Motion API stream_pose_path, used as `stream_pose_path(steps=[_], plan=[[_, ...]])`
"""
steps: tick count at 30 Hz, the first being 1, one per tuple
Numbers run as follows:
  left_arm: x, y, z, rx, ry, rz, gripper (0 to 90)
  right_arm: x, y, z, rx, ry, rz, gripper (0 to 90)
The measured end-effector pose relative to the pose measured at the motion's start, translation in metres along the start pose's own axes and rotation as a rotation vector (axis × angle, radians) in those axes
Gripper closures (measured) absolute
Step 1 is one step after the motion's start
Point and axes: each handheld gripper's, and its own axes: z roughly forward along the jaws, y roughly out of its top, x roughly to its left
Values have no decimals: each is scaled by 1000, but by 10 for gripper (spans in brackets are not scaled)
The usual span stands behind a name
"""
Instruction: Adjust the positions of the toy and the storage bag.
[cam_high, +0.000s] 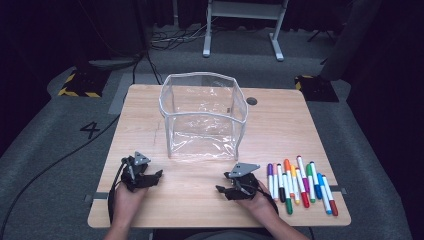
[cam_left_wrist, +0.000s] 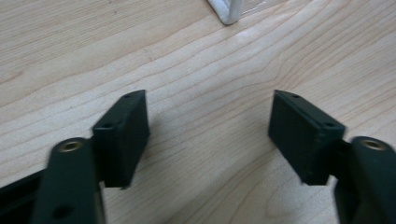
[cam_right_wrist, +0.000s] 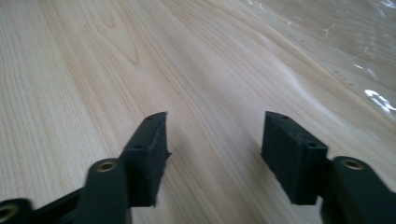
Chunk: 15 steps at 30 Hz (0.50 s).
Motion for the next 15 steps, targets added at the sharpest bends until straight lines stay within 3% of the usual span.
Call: stream_pose_path(steps=[2,4,6,8,9,12,14,15], plan=[[1,2,-3,-8,3,-3,338,-9,3,-13,-21,-13,29,435],[3,7,-9,-50,-23,-28,349,-14,5,-19,-29,-12,44,451],[6,19,-16,-65,-41,-40,359,-32,11,-36,-40,-30,110,479],[6,24,-17,-68,-50,-41,388,-38,13,-41,-38,-37,128,486],[7,29,-18,-73,-49,-26,416,-49,18,-50,-48,-55,169,489],[9,50,-21,-103,-72,-8,467,-61,31,-61,-54,-87,170,497],[9,56,-21,-113,-81,-10,510,-64,37,-64,-53,-96,165,495],[9,61,-20,-114,-84,2,526,-70,49,-66,-52,-123,150,495]])
